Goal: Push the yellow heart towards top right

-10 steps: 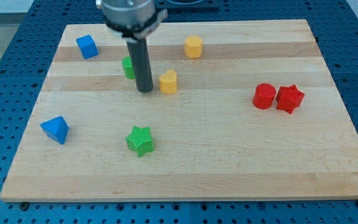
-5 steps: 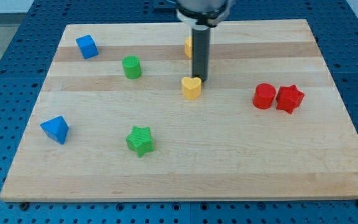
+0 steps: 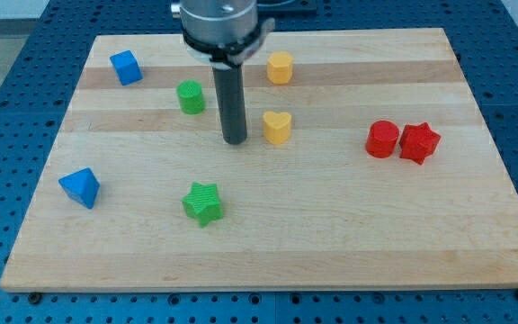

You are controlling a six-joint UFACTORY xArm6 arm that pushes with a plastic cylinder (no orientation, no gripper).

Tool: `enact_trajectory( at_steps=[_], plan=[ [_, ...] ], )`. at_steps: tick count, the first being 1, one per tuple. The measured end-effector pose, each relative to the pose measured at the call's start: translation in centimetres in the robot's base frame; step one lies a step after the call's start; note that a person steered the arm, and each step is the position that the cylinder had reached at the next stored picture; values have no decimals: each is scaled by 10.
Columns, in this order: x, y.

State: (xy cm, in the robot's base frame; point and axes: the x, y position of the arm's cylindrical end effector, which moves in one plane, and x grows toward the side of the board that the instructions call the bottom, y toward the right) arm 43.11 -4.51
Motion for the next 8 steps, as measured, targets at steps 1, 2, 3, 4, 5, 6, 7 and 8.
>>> enact_trajectory(
  at_steps=[1, 2, 3, 4, 5, 6, 7, 8],
  plan=[
    [0, 16],
    [-8, 43],
    [-29, 79],
    [-57, 118],
    [-89, 158],
    [-123, 197],
    [-129, 207],
    [-88, 199]
  ],
)
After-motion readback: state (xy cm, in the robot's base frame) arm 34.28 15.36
